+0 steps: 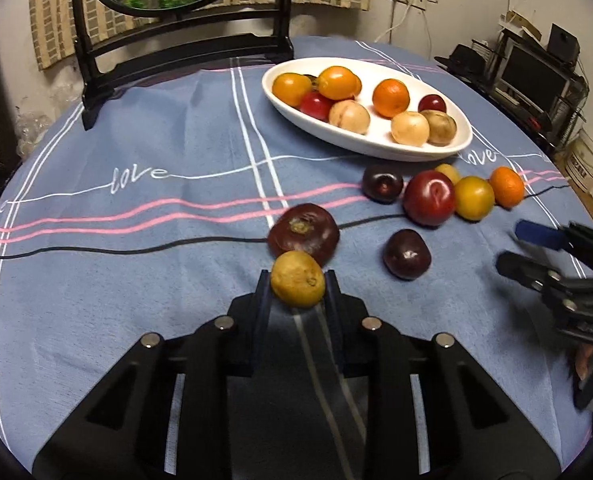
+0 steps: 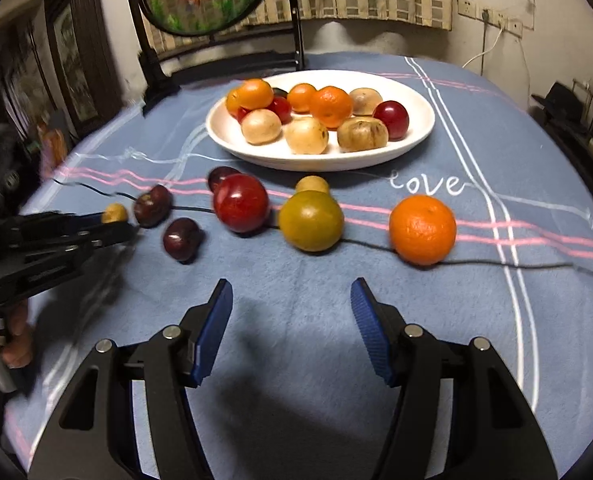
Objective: Organize fruits
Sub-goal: 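Grasp a small yellow fruit with the left tool while the right tool grasps a green-yellow fruit, then carry both fruits onto the plate and open both tools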
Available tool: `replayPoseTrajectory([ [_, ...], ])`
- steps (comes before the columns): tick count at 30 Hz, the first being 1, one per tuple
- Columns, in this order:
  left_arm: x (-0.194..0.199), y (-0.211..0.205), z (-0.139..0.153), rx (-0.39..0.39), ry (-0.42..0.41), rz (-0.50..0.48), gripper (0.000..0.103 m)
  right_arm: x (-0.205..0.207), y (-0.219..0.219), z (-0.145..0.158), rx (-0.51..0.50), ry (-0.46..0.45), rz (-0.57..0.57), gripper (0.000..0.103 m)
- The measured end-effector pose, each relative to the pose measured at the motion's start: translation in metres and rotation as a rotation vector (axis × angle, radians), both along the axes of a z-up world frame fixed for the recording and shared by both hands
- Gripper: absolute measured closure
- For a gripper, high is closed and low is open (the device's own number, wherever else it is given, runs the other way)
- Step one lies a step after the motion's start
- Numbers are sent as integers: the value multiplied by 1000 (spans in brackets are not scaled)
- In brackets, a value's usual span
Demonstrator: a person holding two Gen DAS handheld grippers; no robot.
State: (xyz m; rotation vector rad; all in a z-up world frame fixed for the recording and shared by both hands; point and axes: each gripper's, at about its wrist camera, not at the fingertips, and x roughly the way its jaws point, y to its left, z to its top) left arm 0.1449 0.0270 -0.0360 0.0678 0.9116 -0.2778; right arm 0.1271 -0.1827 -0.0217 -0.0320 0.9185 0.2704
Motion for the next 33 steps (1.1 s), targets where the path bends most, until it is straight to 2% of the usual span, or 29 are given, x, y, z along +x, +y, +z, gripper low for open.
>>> replayPoseTrajectory([
  [5,-5,1,6,-25,-17,-18,76,29,11,-12,-102,43,-9,41],
  [10,-7,4,10,-46,-28,-25,76,47,17,-14,-121,35,-15,42],
  [11,-6,4,10,-49,-24,-28,76,50,17,-14,-121,32,-23,43],
  [13,-6,4,9,-52,-18,-29,76,53,18,-14,-117,39,-14,55],
  [15,-4,5,8,-53,-12,-27,76,53,21,-12,-127,38,-5,62],
  [16,-4,5,8,-54,-10,-26,76,53,22,-11,-135,35,-6,62],
  [26,-4,-1,4,-36,4,-24,76,24,-1,5,-50,11,-24,62],
  [33,-14,-17,22,-25,-16,-53,76,0,-22,32,-16,-53,-16,62],
])
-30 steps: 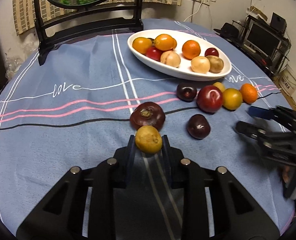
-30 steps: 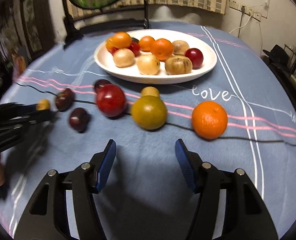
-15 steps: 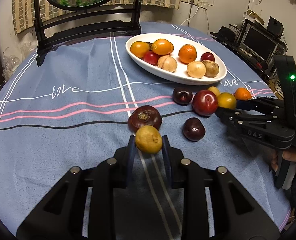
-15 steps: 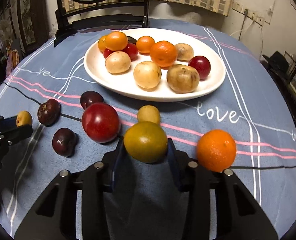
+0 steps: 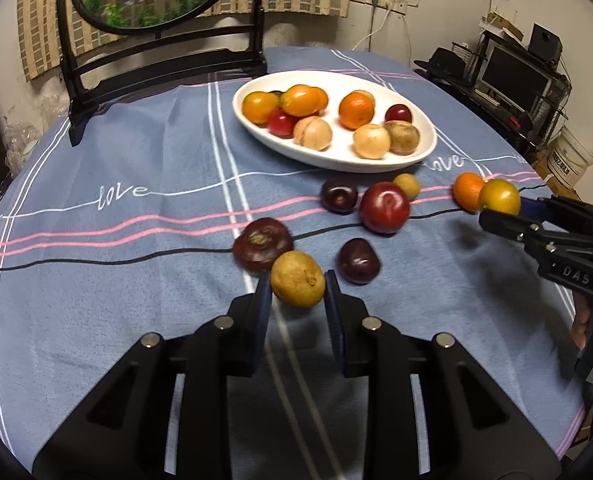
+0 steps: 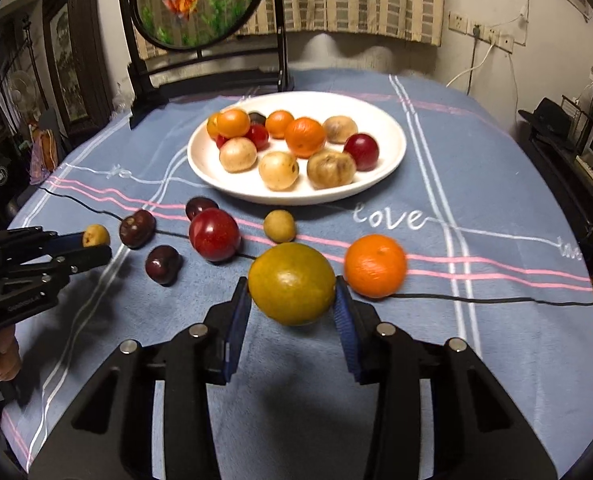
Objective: Organize fruits
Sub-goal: 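Carry both fruits onto the plate and open both tools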
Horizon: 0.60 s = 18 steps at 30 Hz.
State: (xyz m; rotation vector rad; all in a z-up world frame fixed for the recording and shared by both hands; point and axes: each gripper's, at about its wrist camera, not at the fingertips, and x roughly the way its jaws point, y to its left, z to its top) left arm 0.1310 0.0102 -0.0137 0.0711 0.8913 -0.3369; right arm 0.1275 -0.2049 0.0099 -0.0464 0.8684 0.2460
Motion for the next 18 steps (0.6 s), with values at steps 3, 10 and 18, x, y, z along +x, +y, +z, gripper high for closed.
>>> replayPoseTrajectory([
  [3,-1,-12,11,12,-6,-21,76,-5,-9,12,14,-28,-4,62],
  [10,11,-37,45,48,-61,-68,76,2,-18,33,45,-74,-15,62],
  [18,53,-63,67,68,-85,-81,76,37,-5,43,34,-100,10,61],
])
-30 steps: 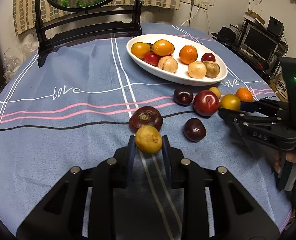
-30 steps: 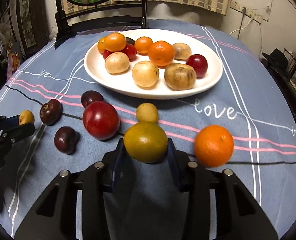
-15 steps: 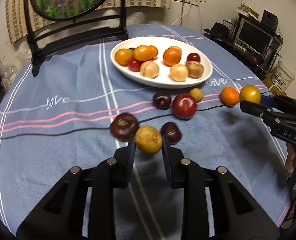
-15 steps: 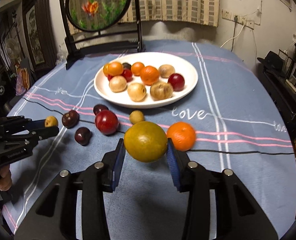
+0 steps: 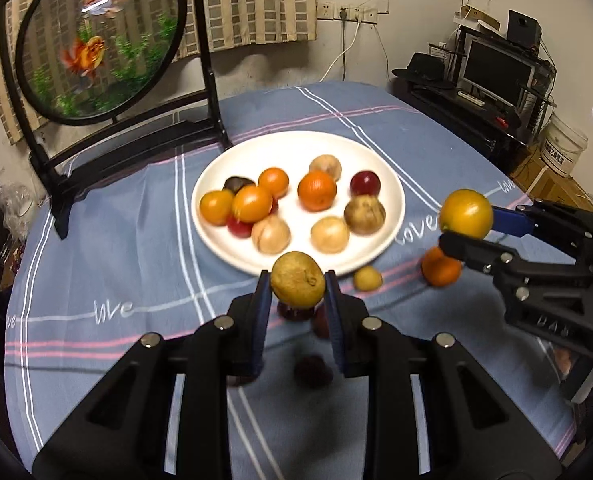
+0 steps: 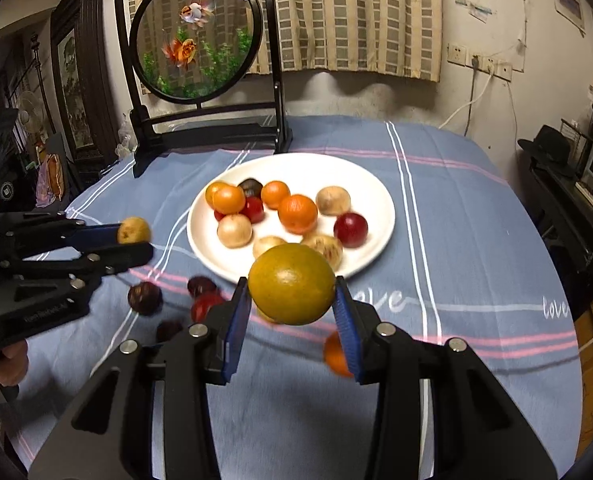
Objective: Organize fruits
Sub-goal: 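Carry both fruits onto the plate and open both tools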
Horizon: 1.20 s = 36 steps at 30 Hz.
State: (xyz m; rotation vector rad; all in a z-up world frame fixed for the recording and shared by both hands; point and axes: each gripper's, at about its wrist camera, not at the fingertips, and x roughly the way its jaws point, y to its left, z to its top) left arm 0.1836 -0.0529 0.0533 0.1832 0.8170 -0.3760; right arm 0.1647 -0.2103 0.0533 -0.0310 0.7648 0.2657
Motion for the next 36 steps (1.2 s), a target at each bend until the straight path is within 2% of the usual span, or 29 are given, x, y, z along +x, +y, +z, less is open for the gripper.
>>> replayPoseTrajectory([
  [6,52,-24,-7,-2,29,7,76,45,7,-4,-24,9,1,62],
  [14,112,-37,-34,-14,93,43,76,95,8,-31,-54,57,8,62],
  [20,131,-40,-49,-19,116,61,75,120,8,-51,-87,81,16,61],
  [23,132,-42,-48,-35,119,62,62,122,13,-58,-114,77,27,59],
  [25,129,-43,-44,-48,106,69,41,119,16,-57,-139,42,22,45],
  [26,126,-43,-39,-44,81,79,35,116,18,-54,-154,12,17,43],
  [27,123,-44,-36,-31,59,92,22,115,19,-52,-159,-2,18,42],
  [29,117,-42,-29,-21,22,103,19,112,18,-47,-162,-15,15,42],
  [32,108,-35,-19,-51,30,91,19,107,13,-40,-152,-29,-6,42],
  [36,93,-28,-12,-51,23,87,17,95,-2,-33,-119,-29,-48,42],
])
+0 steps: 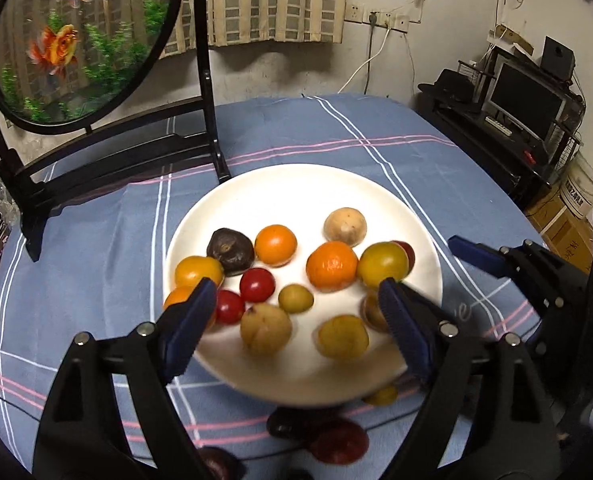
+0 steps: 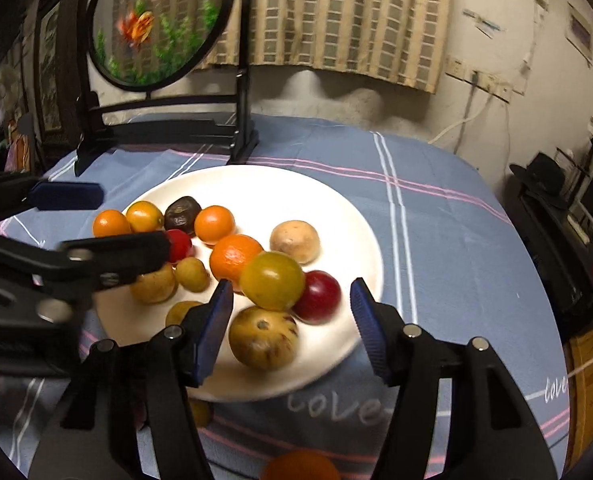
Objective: Organize fruits
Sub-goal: 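Carry both fruits onto the plate and open both tools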
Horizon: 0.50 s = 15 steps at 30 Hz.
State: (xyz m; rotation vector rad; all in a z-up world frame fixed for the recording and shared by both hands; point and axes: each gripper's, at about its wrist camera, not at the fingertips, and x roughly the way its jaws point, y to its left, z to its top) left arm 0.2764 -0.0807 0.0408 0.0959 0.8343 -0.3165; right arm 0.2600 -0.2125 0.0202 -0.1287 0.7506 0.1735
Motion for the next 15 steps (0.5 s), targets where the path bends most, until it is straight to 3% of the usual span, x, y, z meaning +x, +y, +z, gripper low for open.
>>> replayPoseTrajectory([
  [10,-44,24,-5,14,19,35,13,-52,-28,12,90,14,-67,41],
  [15,-75,38,-15,80,-3,64,6,-81,-30,11,113,30,-97,41],
])
